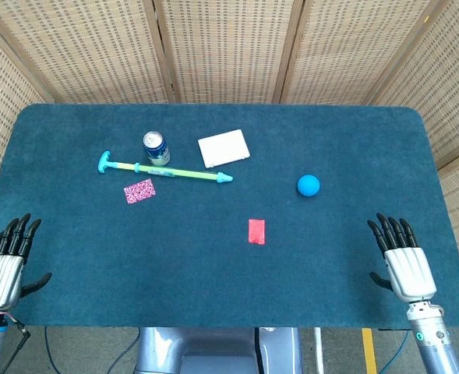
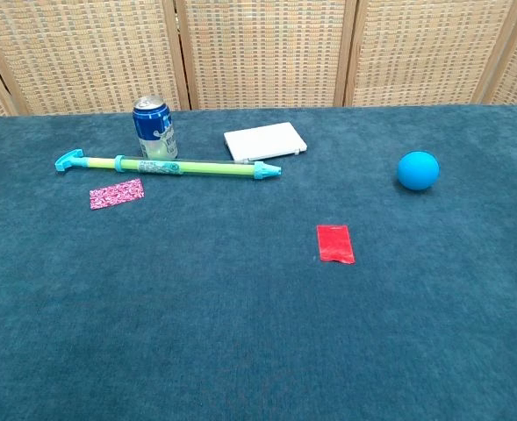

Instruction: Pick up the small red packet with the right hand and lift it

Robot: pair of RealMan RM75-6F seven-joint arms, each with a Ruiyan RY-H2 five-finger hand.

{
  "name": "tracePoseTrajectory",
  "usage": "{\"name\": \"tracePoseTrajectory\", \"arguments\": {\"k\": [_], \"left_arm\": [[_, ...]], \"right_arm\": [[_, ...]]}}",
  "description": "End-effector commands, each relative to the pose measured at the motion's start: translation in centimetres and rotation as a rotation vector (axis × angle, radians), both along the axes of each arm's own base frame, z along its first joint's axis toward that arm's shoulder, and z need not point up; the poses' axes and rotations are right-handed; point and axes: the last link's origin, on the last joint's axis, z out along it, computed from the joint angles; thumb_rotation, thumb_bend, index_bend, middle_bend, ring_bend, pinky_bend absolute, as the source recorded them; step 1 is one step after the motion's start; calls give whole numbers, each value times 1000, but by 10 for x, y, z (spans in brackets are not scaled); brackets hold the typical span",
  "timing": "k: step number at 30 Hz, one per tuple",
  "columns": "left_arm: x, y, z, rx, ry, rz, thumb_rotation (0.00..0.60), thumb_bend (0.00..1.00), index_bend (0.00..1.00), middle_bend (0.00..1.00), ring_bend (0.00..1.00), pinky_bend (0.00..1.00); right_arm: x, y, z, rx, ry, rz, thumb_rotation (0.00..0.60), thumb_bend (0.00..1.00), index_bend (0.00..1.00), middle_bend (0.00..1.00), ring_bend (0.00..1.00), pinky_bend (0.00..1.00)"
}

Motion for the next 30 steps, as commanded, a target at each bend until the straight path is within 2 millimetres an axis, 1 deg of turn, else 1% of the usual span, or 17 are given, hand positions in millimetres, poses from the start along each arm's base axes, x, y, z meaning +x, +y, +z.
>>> {"name": "tracePoseTrajectory", "arguments": {"k": [1, 30], "left_arm": [[0, 0, 0, 0, 1, 0, 600, 87, 0, 0, 0, 137], [2, -2, 0, -1, 9, -3, 600, 86, 0, 0, 0, 137]], "right_arm": [[0, 0, 0, -1, 0, 1, 600, 118, 0, 0, 0, 0], [-1, 0, 1, -2, -9, 1, 600, 119, 0, 0, 0, 0]]}}
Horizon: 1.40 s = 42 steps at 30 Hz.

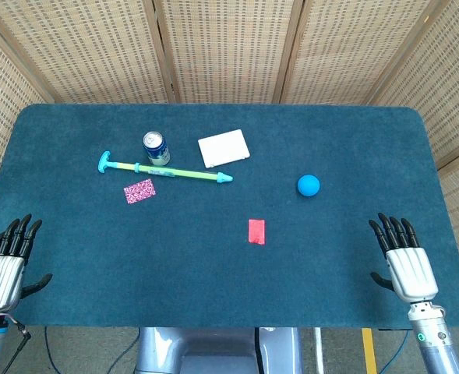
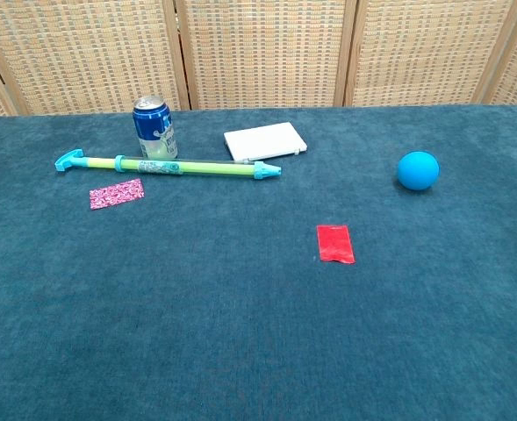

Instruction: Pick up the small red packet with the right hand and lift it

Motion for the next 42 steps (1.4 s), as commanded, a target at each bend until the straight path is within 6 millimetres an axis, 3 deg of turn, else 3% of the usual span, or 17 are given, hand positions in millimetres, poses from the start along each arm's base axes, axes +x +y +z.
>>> {"name": "tracePoseTrajectory", "arguments": {"k": [1, 10, 17, 29, 42], "left_arm": [[0, 0, 0, 0, 0, 0, 600, 86, 0, 0, 0, 137], [1, 0, 1, 5, -3, -1, 600, 87, 0, 0, 0, 137], [1, 1, 1, 6, -3, 2, 600, 88, 0, 0, 0, 137], [-5, 7, 3, 8, -15, 34, 600, 93, 0, 0, 0, 137], [-13, 13, 6, 6, -30, 73, 600, 95, 0, 0, 0, 137]], "right_arm": [[0, 0, 0, 2, -1, 0, 600, 119, 0, 0, 0, 0], [5, -4, -4, 8, -31, 26, 600, 118, 0, 0, 0, 0], [15, -20, -20, 54, -83, 56, 600, 118, 0, 0, 0, 0], [71, -67, -72, 156, -144, 152, 600, 119, 0, 0, 0, 0], [120, -88, -139, 266, -221, 177, 600, 118, 0, 0, 0, 0]]}}
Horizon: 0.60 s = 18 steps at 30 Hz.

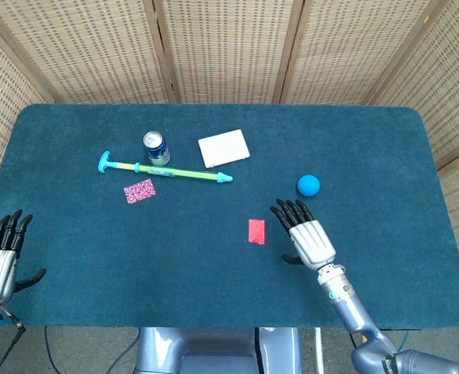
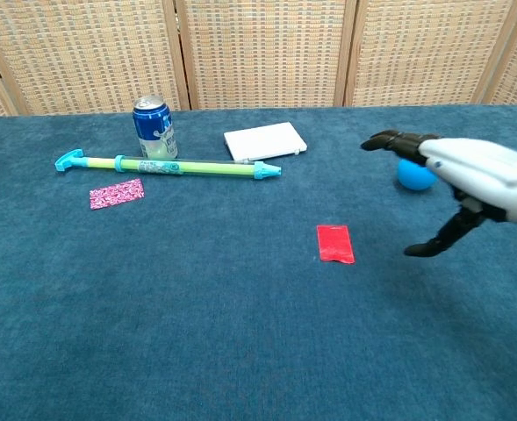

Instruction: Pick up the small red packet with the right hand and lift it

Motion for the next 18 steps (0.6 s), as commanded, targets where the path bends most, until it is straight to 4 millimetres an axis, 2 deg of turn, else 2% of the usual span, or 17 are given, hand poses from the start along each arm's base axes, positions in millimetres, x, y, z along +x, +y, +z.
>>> {"name": "tracePoseTrajectory", "arguments": {"k": [1, 9, 18], "left_arm": [[-1, 2, 0, -2, -1, 7, 600, 95, 0, 0, 0, 137], [-5, 5, 3, 10, -12, 22, 600, 96, 0, 0, 0, 136], [-9, 8, 8, 15, -30, 41, 600, 95, 0, 0, 0, 137]], "right_arm": [[11, -7, -19, 26, -13, -13, 600, 118, 0, 0, 0, 0], [30, -16, -54, 28, -26, -44, 600, 118, 1, 0, 0, 0], [38, -24, -79, 13, 12, -65, 600, 119, 4, 0, 0, 0]]}}
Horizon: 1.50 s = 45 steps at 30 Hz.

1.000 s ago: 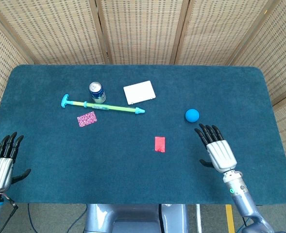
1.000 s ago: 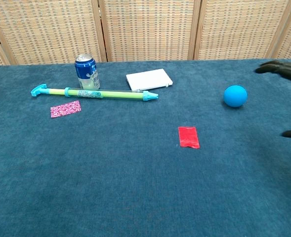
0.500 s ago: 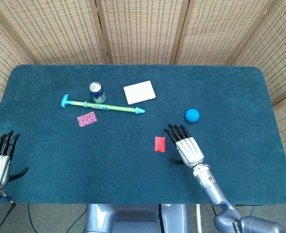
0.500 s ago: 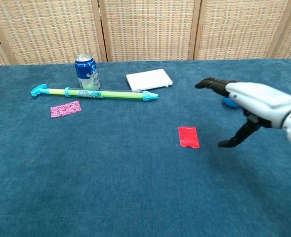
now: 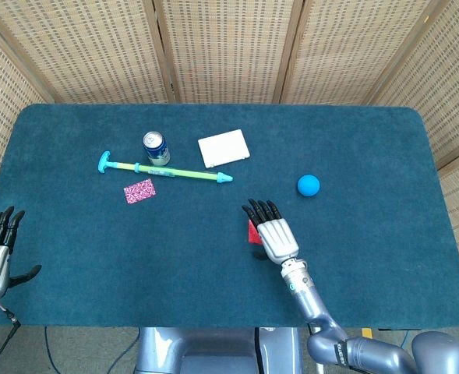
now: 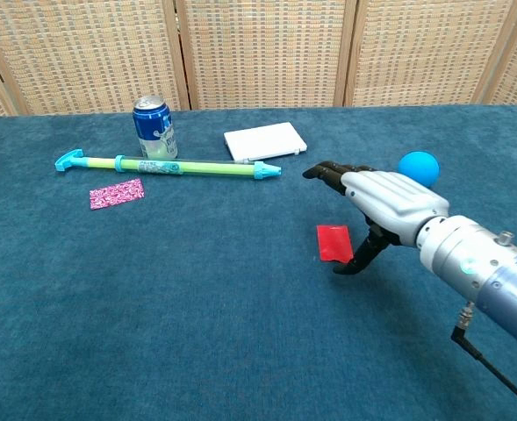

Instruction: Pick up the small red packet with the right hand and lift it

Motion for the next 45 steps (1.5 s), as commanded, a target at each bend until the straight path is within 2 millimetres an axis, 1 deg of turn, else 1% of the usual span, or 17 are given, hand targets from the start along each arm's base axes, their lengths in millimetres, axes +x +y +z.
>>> {"name": "tracePoseTrajectory", "arguments": {"k": [1, 6, 14, 18, 20, 23, 25, 28, 31, 37, 41, 43, 45], "left_arm": [[-1, 1, 1, 1, -4, 3, 600, 96, 0, 0, 0, 137], [-2, 2, 2, 4, -7, 8, 600, 96, 0, 0, 0, 136], [-3, 3, 2, 3, -5, 12, 600, 96, 0, 0, 0, 137], [-3, 2, 2, 7, -5, 10, 600, 95, 0, 0, 0, 136], [-3, 3, 3, 8, -5, 10, 600, 96, 0, 0, 0, 136], [-3, 3, 3, 8, -5, 12, 600, 95, 0, 0, 0, 136], [-3, 3, 2, 6, -5, 13, 600, 96, 0, 0, 0, 136], [-3, 3, 2, 4, -5, 12, 600, 95, 0, 0, 0, 136], [-3, 3, 2, 5, -5, 9, 600, 95, 0, 0, 0, 136], [-2, 3, 2, 8, -9, 6, 600, 96, 0, 0, 0, 136], [-2, 2, 2, 8, -11, 3, 600, 96, 0, 0, 0, 137], [-2, 2, 3, 8, -12, 3, 600, 96, 0, 0, 0, 136], [-1, 2, 3, 8, -12, 2, 600, 96, 0, 0, 0, 137]], "right_arm": [[2, -5, -8, -4, 17, -10, 600, 119, 4, 0, 0, 0], [0, -13, -12, -15, 29, -33, 600, 120, 4, 0, 0, 0], [-5, -20, -15, -12, 41, -52, 600, 126, 14, 0, 0, 0], [-7, -22, -17, -13, 50, -55, 600, 139, 18, 0, 0, 0], [-8, -23, -17, -13, 54, -57, 600, 164, 22, 0, 0, 0], [-9, -25, -18, -14, 59, -61, 600, 287, 32, 0, 0, 0], [-10, -27, -18, -21, 65, -60, 600, 418, 42, 0, 0, 0], [-10, -28, -17, -39, 71, -50, 600, 536, 53, 0, 0, 0], [-8, -29, -16, -57, 67, -35, 600, 607, 61, 0, 0, 0], [1, -31, -5, -108, 50, 7, 600, 620, 67, 0, 0, 0], [6, -27, 2, -121, 29, 25, 600, 611, 67, 0, 0, 0], [7, -24, 5, -124, 23, 33, 600, 588, 66, 0, 0, 0], [8, -20, 7, -115, 10, 31, 600, 544, 61, 0, 0, 0]]}}
